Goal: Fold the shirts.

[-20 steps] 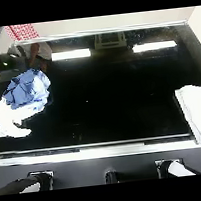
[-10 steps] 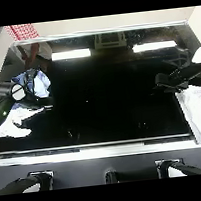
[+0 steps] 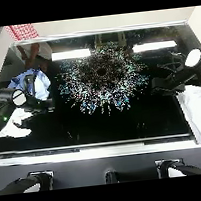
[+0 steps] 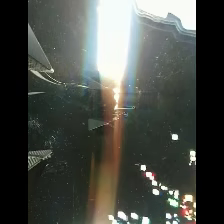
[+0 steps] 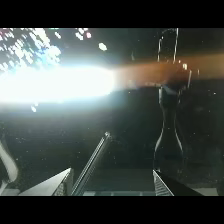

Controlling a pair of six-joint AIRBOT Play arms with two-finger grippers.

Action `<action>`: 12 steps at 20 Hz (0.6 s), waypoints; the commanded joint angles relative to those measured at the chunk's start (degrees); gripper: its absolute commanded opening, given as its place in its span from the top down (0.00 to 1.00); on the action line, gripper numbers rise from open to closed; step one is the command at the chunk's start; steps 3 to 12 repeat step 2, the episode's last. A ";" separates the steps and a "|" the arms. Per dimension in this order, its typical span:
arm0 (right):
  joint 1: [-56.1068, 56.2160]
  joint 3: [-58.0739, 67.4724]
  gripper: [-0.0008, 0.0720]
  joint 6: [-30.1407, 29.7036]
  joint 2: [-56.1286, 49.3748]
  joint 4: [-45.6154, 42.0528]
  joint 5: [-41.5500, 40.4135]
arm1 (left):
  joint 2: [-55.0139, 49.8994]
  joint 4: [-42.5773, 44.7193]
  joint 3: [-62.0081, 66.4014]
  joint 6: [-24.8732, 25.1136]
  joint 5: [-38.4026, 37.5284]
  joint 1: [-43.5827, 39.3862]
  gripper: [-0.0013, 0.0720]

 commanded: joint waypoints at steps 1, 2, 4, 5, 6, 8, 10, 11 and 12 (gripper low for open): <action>0.11 -0.04 0.16 0.00 -0.04 -0.13 0.00 | 0.07 -0.07 -0.11 -0.07 0.22 0.00 0.19; 0.11 -0.04 0.16 0.00 -0.04 -0.13 0.00 | 0.07 -0.07 -0.11 -0.07 0.22 0.00 0.19; 0.11 -0.04 0.16 0.00 -0.04 -0.13 0.00 | 0.07 -0.07 -0.11 -0.07 0.22 0.00 0.19; 0.11 -0.04 0.16 0.00 -0.04 -0.13 0.00 | 0.07 -0.07 -0.11 -0.07 0.22 0.00 0.19; 0.11 -0.04 0.16 0.00 -0.04 -0.13 0.00 | 0.07 -0.07 -0.11 -0.07 0.22 0.00 0.19; 0.11 -0.04 0.16 0.00 -0.04 -0.13 0.00 | 0.07 -0.07 -0.11 -0.07 0.22 0.00 0.19; 0.11 -0.04 0.16 0.00 -0.04 -0.13 0.00 | 0.07 -0.07 -0.11 -0.07 0.22 0.00 0.19; 0.11 -0.04 0.16 0.00 -0.04 -0.13 0.00 | 0.07 -0.07 -0.11 -0.07 0.22 0.00 0.19; 0.11 -0.04 0.16 0.00 -0.04 -0.13 0.00 | 0.07 -0.07 -0.11 -0.07 0.22 0.00 0.19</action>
